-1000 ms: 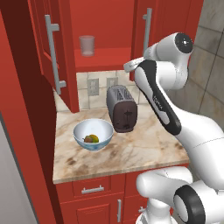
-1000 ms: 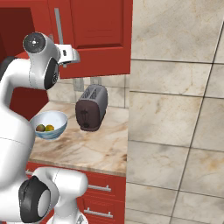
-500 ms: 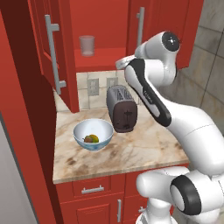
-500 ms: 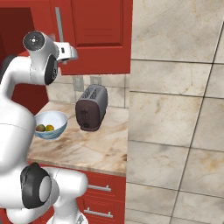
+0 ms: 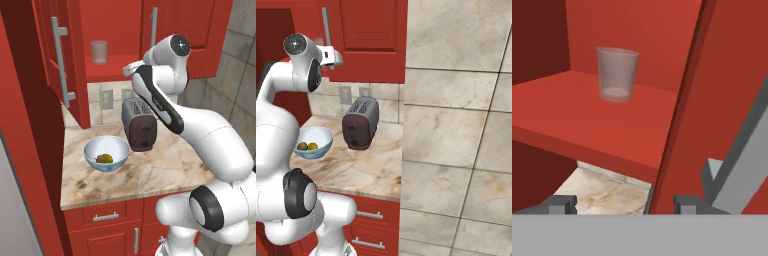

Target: Open the cabinet. Pick the mango and apple from the cabinet and place them into the bowl. Then close the cabinet.

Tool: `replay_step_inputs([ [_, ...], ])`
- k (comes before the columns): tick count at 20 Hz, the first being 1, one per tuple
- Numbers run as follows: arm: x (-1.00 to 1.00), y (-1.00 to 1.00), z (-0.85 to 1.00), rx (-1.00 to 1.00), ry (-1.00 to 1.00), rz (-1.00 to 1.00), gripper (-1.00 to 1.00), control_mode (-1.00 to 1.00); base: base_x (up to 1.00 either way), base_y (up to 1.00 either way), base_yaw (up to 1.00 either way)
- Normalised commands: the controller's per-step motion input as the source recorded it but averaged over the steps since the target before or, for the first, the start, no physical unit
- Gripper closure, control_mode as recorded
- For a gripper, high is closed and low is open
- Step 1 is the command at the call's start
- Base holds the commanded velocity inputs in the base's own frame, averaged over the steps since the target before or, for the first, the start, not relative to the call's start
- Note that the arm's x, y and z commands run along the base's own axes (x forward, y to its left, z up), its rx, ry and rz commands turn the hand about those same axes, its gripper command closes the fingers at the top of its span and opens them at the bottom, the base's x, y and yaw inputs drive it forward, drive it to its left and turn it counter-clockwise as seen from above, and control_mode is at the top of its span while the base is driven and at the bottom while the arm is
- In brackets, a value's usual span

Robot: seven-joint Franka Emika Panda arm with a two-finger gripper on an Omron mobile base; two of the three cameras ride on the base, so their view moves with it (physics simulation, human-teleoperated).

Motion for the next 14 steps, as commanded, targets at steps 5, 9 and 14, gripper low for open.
replay_step_inputs([
  [5,0.38,0.0,-0.03,0.0,0.0,0.0,-1.0,-1.0,0.0,0.0,0.0],
  [9,0.36,0.0,-0.01,0.0,0.0,0.0,-1.0,-1.0,0.0,0.0,0.0],
  [14,0.34,0.0,-0.01,0.0,0.0,0.0,-1.0,-1.0,0.0,0.0,0.0],
])
